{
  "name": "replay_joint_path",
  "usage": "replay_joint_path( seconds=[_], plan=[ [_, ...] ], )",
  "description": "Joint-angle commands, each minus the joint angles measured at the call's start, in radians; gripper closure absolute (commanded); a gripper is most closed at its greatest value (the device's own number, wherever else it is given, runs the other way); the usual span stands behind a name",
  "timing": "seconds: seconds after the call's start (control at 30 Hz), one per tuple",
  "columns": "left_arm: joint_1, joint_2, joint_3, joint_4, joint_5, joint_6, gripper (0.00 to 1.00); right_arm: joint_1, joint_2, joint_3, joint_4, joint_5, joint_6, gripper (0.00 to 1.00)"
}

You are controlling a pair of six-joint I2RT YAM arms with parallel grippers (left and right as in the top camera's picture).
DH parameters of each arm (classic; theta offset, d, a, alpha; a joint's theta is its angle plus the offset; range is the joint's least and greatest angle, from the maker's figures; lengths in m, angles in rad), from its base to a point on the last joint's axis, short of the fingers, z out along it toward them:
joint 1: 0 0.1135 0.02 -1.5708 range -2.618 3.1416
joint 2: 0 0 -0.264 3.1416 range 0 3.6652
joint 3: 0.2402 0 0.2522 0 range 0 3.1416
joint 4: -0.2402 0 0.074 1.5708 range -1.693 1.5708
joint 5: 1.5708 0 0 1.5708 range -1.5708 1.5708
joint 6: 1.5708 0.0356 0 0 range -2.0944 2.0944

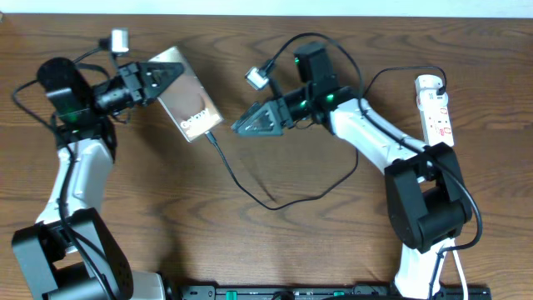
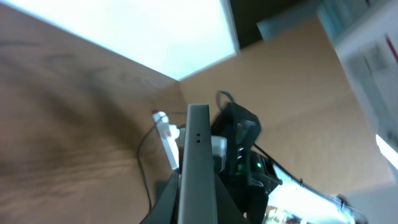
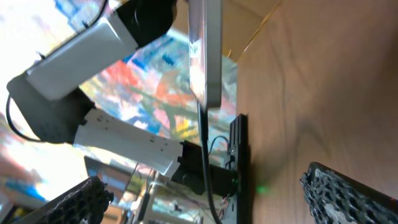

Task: Plug charger to phone and switch on socket
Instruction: 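Open the right gripper and withdraw it up and right, then lower the phone with the left gripper flat onto the table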

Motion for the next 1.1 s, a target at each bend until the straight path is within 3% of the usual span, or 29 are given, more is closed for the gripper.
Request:
replay_joint_path(
  seconds=[0.0, 0.17, 0.3, 0.43, 0.63, 0.77, 1.07],
  plan=[
    [0.037, -0.018, 0.008, -0.141, -0.058, 0.133, 0.93, -0.048, -0.005, 0.017, 0.008, 0.027, 0.045, 0.01],
    [0.046, -0.018, 0.008, -0.694, -0.344, 0.480, 0.93, -0.100, -0.005, 0.017, 0.006, 0.123, 0.070, 0.01],
    [0.025, -0.018, 0.008, -0.934, -0.494, 0.657, 0.93, -0.122, -0.005, 0.017, -0.030, 0.216, 0.068, 0.01],
    [0.021, -0.018, 0.008, -1.001, -0.608, 0.661, 0.93, -0.132, -0.005, 0.021, -0.229, 0.433, 0.002, 0.01],
    [0.021, -0.018, 0.008, -1.022, -0.634, 0.672, 0.93, -0.143, -0.005, 0.119, -0.683, 0.816, -0.142, 0.01],
    [0.019, -0.018, 0.008, -1.073, -0.734, 0.673, 0.93, -0.143, -0.036, 0.218, -0.875, 1.065, -0.144, 0.01],
    [0.019, -0.011, -0.035, -1.100, -0.782, 0.679, 0.93, -0.142, -0.143, 0.262, -0.933, 1.193, -0.129, 0.01]
  ],
)
